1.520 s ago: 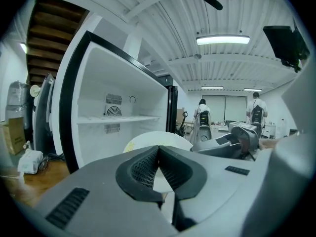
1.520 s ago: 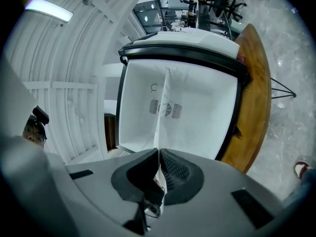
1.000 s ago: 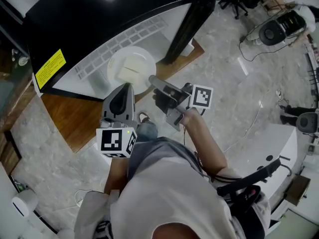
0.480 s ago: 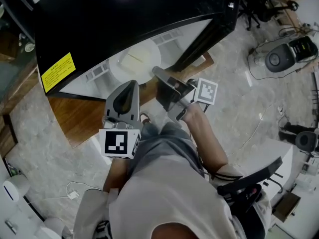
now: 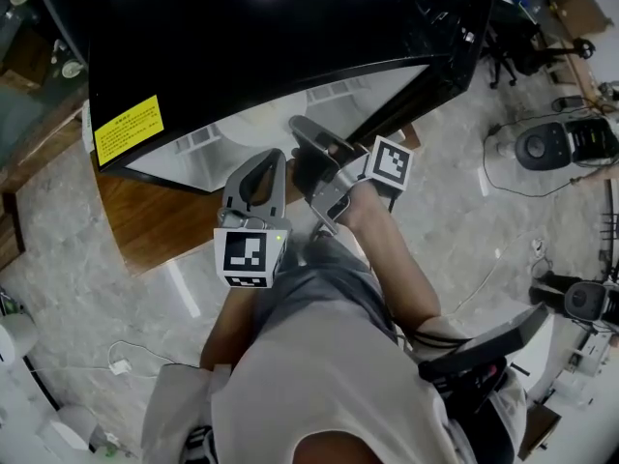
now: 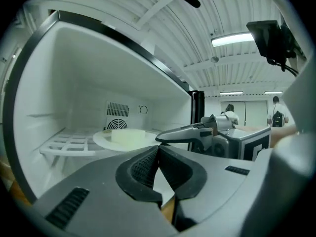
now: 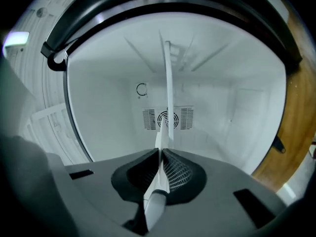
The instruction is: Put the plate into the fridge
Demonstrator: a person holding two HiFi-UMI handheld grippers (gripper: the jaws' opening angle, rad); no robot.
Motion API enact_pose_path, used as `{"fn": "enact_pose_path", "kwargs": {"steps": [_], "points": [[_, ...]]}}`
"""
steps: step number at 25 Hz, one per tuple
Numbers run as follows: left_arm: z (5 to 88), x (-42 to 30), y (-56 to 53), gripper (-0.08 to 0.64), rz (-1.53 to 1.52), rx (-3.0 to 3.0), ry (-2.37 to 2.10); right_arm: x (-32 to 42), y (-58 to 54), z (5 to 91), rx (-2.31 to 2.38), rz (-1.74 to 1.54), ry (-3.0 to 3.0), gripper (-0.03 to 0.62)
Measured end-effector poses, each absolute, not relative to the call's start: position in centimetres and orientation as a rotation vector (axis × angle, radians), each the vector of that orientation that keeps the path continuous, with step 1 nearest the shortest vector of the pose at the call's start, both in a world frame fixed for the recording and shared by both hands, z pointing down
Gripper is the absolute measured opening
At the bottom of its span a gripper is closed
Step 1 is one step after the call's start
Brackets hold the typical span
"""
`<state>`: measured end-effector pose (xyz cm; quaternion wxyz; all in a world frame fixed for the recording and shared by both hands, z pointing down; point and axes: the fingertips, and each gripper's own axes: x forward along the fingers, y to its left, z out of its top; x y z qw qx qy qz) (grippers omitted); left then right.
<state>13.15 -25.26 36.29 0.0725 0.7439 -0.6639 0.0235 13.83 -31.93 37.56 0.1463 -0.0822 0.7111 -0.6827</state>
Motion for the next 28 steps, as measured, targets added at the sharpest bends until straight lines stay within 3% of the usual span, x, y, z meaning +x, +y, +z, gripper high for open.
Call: {"fn": "enact_pose_path", "kwargs": {"steps": [9,16,18,23,28], "points": [[36.5,13.2,-27.7,0.018,0.005,2.180,-2.029,13.6,-31.9,37.4,-0.119,-1.956,2.227,0.025],[36.0,11.7,-29.0,0.020,0.004,2.159,-2.063,14.0,-30.5,36.5,-0.107,-1.674,2.572,0.023],[36.1,11.4,-29.1,0.020,0.025,2.162,-2.074,13.8,-30.2,36.5,-0.180,-1.445,2.760,0.023],[35.5,9.8,-28.2,0.020,0.056,2.142,-2.135,12.3,-30.5,34.9,-0.585,-0.338,3.246,0.023],[35.5,9.0,-27.8,0.020,0.071,2.135,-2.147,10.3,-30.3,35.0,-0.664,-0.083,3.304,0.023]]}}
